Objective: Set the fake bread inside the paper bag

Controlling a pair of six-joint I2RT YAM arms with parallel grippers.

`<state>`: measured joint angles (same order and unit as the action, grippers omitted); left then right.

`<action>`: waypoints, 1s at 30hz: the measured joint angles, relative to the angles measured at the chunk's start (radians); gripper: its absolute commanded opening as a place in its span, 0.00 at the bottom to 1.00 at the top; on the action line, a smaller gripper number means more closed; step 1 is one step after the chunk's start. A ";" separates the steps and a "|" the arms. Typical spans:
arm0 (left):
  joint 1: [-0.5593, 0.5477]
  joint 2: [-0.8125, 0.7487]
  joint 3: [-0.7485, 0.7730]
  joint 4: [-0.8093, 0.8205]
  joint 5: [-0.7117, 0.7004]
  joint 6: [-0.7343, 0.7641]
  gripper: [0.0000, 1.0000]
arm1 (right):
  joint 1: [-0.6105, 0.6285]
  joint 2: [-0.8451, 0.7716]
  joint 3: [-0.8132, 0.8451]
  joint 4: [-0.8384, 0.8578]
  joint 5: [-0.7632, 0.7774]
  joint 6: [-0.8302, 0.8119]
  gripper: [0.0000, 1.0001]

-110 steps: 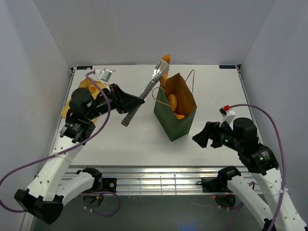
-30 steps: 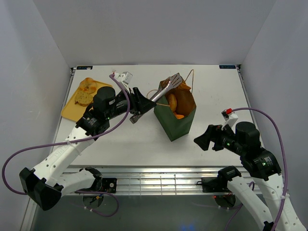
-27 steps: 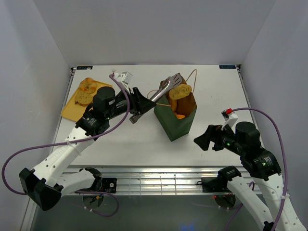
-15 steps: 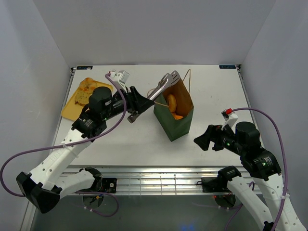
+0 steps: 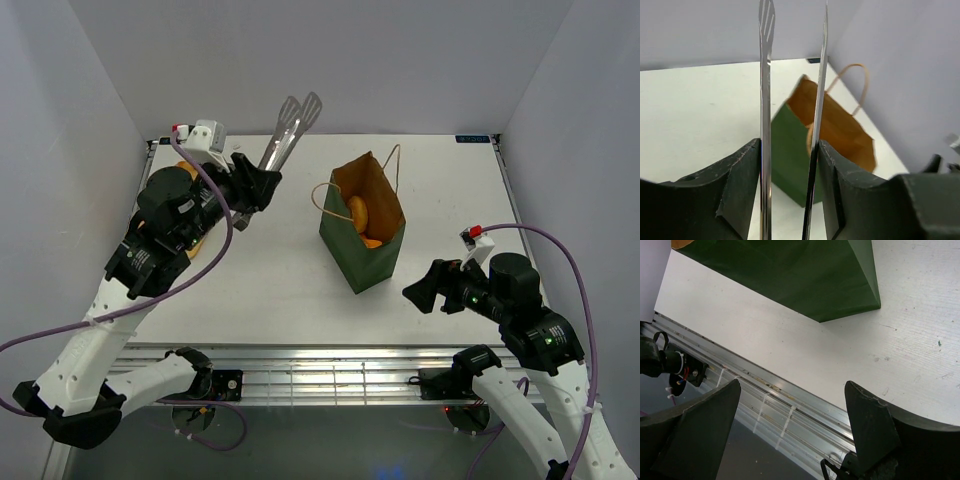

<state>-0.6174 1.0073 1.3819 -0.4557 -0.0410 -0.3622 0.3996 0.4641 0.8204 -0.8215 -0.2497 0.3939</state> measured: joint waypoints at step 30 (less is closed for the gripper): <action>0.844 0.177 -0.349 -0.052 0.084 0.045 0.59 | 0.000 0.017 -0.012 0.044 -0.087 -0.032 0.90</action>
<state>0.2264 1.1843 1.0325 -0.5079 0.0429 -0.3176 0.3996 0.4808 0.8085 -0.7776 -0.3367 0.3618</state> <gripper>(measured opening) 0.596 0.903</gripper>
